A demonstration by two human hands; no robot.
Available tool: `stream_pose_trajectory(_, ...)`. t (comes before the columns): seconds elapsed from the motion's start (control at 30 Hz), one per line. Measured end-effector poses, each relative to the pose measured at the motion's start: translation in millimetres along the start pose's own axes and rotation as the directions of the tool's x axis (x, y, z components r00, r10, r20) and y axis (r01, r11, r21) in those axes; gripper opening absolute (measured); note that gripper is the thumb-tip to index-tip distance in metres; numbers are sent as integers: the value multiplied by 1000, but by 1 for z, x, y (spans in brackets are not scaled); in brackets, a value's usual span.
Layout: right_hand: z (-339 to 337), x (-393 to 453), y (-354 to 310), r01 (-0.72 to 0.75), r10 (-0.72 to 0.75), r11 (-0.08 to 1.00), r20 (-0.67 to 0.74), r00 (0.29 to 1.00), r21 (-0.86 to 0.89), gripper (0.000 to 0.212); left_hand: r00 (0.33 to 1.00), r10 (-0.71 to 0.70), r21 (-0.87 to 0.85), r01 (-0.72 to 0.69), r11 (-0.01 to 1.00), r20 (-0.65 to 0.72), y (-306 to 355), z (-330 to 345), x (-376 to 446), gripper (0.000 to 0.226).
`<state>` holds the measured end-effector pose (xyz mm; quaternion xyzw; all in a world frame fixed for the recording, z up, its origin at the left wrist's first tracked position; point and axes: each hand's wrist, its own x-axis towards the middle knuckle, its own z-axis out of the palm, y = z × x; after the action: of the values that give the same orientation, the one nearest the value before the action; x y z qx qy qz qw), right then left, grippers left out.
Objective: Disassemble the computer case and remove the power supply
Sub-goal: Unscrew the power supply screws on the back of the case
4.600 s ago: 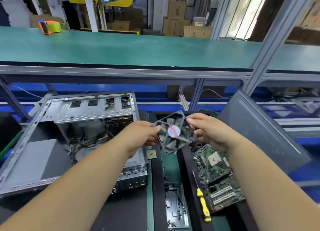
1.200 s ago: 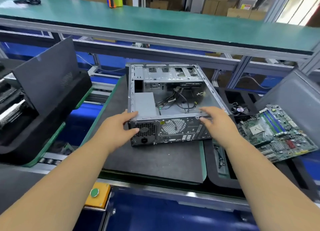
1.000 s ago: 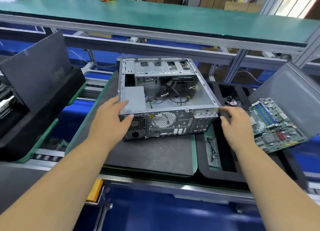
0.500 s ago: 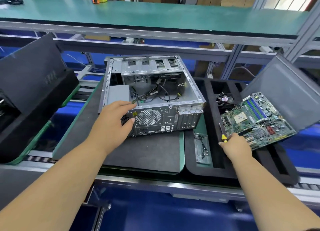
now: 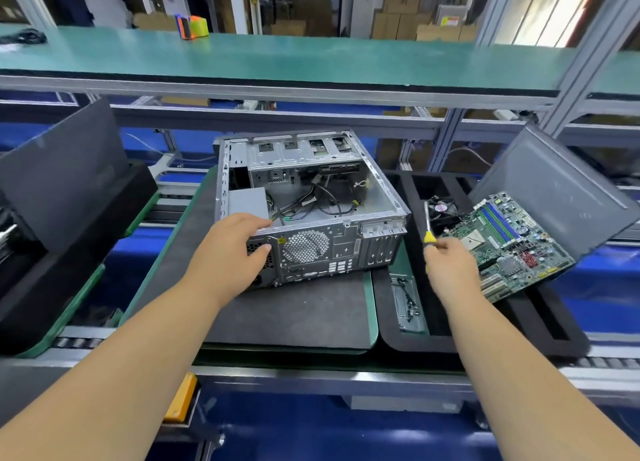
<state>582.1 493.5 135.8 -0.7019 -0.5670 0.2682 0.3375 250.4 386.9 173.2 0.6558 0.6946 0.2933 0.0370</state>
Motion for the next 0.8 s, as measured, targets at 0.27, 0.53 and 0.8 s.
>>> stream_pose_trajectory(0.27, 38, -69, -94, 38, -59, 978, 100, 993, 205, 17, 990, 21, 26, -25, 999, 140, -25, -2, 19, 43)
stream_pose_trajectory(0.53, 78, -116, -123, -40, -65, 938, 288, 955, 345, 22, 945, 171, 76, -199, 977, 278, -35, 3, 52, 55)
stream_pose_trajectory(0.8, 101, -137, -106, -57, -60, 946, 345, 937, 319, 2, 895, 287, -20, -299, 954, 341, -50, 9, 63, 47)
